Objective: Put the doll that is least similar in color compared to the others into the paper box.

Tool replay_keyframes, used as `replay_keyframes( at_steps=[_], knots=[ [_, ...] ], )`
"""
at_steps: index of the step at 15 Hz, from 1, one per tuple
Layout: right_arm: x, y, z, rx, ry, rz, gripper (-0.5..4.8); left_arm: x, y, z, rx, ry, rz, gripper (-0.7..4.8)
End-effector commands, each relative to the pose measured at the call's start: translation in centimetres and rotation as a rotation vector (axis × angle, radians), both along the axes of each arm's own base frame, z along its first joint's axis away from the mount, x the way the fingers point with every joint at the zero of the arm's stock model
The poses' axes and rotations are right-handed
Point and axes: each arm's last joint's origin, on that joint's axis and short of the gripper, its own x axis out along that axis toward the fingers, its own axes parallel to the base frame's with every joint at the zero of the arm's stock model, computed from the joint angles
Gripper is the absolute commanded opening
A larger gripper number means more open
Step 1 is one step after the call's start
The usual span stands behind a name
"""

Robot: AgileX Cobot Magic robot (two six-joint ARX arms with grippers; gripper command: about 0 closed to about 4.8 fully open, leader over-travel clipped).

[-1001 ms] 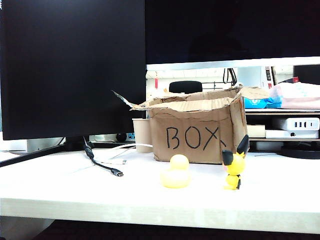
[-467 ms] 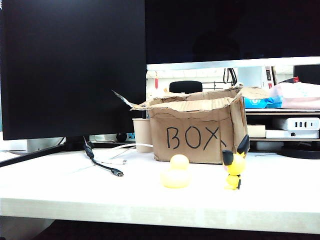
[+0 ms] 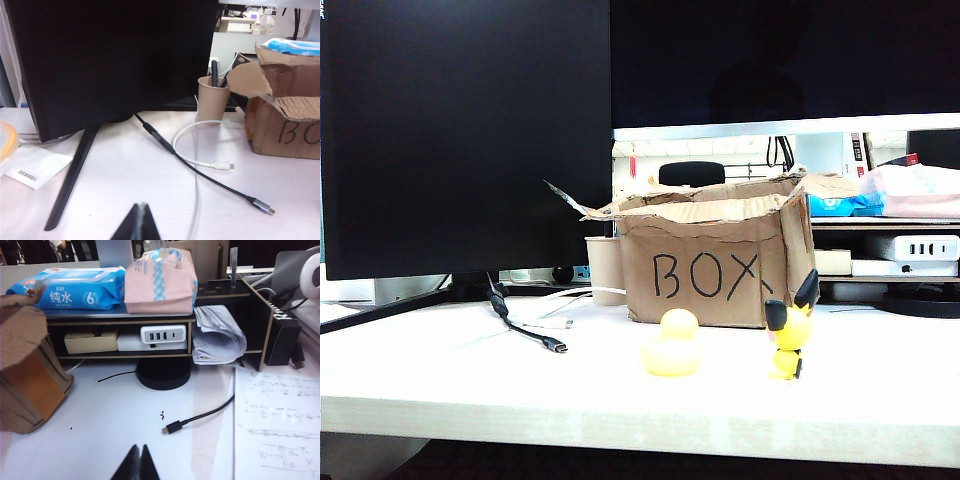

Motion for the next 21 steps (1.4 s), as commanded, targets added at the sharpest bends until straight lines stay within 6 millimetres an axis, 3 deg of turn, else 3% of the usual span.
replay_keyframes(
  at_steps=[1,4,21],
  knots=[
    [0.41,-0.07,-1.06,0.005,-0.021,-0.013,-0.01,-0.01,-0.01,0.11,-0.001,-0.01,-0.003,-0.05],
    [0.71,0.27,-1.82,0.012,-0.048,0.031,-0.01,-0.01,-0.01,0.11,-0.001,-0.01,-0.003,-0.05],
    [0.72,0.65,-1.59,-0.021,-0.07,0.084,-0.01,-0.01,-0.01,0.11,-0.001,-0.01,-0.003,-0.05]
  ],
)
